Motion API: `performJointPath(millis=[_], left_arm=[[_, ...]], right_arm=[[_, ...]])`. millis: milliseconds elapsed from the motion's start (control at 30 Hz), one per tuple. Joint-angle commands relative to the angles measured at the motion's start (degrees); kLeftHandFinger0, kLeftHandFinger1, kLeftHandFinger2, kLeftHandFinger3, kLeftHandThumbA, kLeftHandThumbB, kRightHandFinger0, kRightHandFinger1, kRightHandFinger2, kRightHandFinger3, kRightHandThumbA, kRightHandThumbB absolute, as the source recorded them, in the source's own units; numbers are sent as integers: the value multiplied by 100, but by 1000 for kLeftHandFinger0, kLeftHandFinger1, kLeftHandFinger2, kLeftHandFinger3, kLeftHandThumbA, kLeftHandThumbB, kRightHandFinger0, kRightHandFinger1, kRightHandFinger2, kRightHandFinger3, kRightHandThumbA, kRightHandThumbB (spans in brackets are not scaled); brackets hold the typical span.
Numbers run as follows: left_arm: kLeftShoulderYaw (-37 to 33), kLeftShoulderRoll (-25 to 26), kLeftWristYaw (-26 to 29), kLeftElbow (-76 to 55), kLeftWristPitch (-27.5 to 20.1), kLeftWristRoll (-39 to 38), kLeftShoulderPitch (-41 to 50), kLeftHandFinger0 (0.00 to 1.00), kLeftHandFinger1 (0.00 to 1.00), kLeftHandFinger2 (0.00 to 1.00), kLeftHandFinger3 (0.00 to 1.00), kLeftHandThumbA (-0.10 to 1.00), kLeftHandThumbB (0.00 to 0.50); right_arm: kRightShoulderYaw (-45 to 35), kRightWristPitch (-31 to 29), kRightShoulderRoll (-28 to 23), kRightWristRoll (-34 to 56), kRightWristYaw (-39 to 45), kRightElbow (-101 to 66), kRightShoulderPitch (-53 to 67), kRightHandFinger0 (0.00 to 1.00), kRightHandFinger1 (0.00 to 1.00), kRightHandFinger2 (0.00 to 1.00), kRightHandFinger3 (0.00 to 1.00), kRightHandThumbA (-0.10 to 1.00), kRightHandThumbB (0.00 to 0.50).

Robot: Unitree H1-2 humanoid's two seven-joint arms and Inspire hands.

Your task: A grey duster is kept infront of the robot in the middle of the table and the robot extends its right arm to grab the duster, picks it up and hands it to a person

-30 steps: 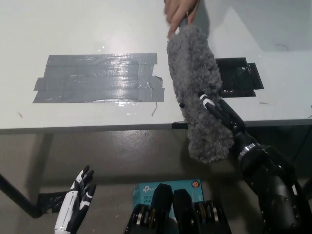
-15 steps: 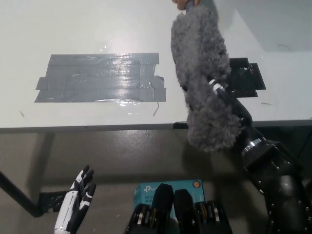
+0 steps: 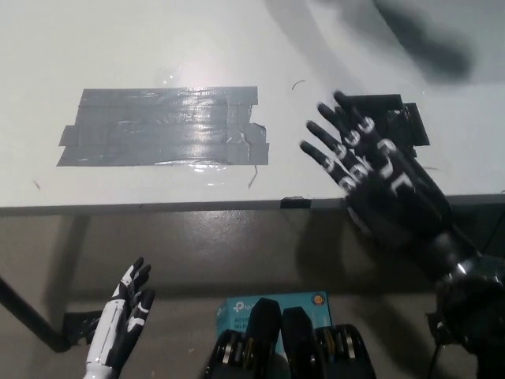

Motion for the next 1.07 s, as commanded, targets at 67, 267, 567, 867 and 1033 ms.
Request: performJointPath(millis=[67, 267, 567, 867, 1033], left_arm=[[30, 91, 110, -137, -118, 94, -17, 953, 1000, 1000, 1000, 890, 308], [38, 68, 79, 28, -206, -16, -19, 957, 1000, 1000, 1000, 879, 319], [31, 66, 58, 104, -262, -43, -11, 953, 1000, 1000, 1000, 870, 323], [11, 32, 55, 167, -320, -60, 6, 938, 1000, 1000, 1000, 875, 327], [37, 22, 56, 173, -331, -116, 9, 935, 1000, 1000, 1000, 890, 333]], right_arm=[[-44, -1101, -227, -1838, 370, -676, 929, 1000, 1000, 1000, 1000, 866, 423], [-68, -1977, -284, -2822, 537, -439, 1610, 1000, 1000, 1000, 1000, 849, 463], [160, -3167, -551, -4466, 437, 603, 1900, 1000, 1000, 1000, 1000, 975, 456], [383, -3506, -450, -5040, 172, 1741, 1902, 1000, 1000, 1000, 1000, 967, 485], [447, -3741, -422, -5296, 90, 2127, 1836, 1000, 1000, 1000, 1000, 988, 470]])
